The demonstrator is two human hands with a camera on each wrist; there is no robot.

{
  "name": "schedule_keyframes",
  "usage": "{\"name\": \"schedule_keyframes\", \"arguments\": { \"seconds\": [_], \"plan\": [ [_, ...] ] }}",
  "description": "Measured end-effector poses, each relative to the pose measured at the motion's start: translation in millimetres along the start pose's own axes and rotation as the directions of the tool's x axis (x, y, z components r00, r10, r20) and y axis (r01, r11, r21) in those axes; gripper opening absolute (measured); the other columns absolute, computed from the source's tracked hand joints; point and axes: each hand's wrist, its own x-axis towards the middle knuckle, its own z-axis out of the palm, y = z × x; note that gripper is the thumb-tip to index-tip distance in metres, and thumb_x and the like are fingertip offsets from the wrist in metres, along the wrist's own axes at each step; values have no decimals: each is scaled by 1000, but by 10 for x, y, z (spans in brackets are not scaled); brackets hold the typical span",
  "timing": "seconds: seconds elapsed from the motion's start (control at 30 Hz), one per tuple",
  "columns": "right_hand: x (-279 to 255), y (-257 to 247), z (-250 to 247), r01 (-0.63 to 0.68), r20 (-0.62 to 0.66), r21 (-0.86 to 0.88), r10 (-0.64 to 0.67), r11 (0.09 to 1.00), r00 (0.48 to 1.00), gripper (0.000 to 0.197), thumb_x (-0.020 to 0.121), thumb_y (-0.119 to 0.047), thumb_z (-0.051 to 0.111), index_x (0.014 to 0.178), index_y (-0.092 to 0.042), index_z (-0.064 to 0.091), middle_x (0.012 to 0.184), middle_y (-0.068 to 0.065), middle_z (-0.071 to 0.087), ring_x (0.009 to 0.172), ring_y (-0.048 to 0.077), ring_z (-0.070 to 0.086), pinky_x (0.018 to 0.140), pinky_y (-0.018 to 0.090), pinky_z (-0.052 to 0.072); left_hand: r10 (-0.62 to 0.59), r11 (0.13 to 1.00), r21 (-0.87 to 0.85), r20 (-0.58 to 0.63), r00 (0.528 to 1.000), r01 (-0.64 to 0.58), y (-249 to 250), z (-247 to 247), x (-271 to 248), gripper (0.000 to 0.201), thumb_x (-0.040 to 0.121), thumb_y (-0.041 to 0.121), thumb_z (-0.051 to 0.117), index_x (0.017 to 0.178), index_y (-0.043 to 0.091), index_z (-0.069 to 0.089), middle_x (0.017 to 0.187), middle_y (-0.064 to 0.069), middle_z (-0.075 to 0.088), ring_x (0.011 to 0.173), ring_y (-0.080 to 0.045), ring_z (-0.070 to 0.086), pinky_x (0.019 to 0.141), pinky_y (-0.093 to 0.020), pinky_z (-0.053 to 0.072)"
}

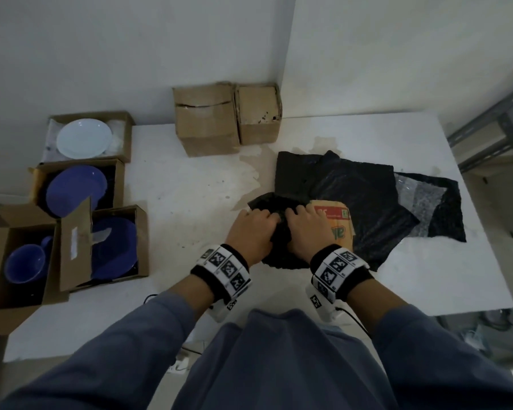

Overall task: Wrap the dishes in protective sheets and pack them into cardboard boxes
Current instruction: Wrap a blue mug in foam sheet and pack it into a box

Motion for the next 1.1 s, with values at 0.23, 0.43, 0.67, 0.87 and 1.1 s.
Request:
{"name": "schedule_keyframes", "arguments": {
  "seconds": [0.23,0.43,0.67,0.87,1.1],
  "plan": [
    [104,-82,39,-7,71,-2,7,1000,997,47,91,-21,53,134,-5,42,119,13,64,109,32,61,97,38,43,-126,981,159,89,988,111,38,187,208,51,85,32,63,129,17,45,121,-1,61,110,-23,59,98,-43,34],
    [177,-132,1,-17,159,-18,20,1000,987,43,96,-19,48,134,-3,35,119,12,63,103,29,66,89,37,46,-170,982,109,141,975,155,86,236,291,65,87,35,63,140,13,33,130,-4,55,115,-25,58,115,-59,14],
    [225,-107,20,-14,194,-21,18,1000,981,46,98,-18,47,138,-1,33,119,14,62,101,29,66,71,35,45,-182,983,56,182,966,175,75,316,317,87,80,35,74,148,14,23,138,-7,46,118,-26,55,109,-51,28],
    [272,-97,-30,-1,219,-41,10,999,976,33,99,-17,44,130,-4,42,121,13,62,106,30,65,81,37,47,-188,981,73,202,961,177,83,301,321,85,81,32,73,149,17,26,140,-8,40,122,-27,51,108,-51,30],
    [242,-8,-54,-35,262,121,3,992,965,37,97,-22,49,131,-7,45,127,14,56,110,33,61,85,40,50,-165,977,167,212,963,131,108,114,322,58,85,32,66,136,15,43,130,-8,50,115,-26,56,111,-49,29]
  ]
}}
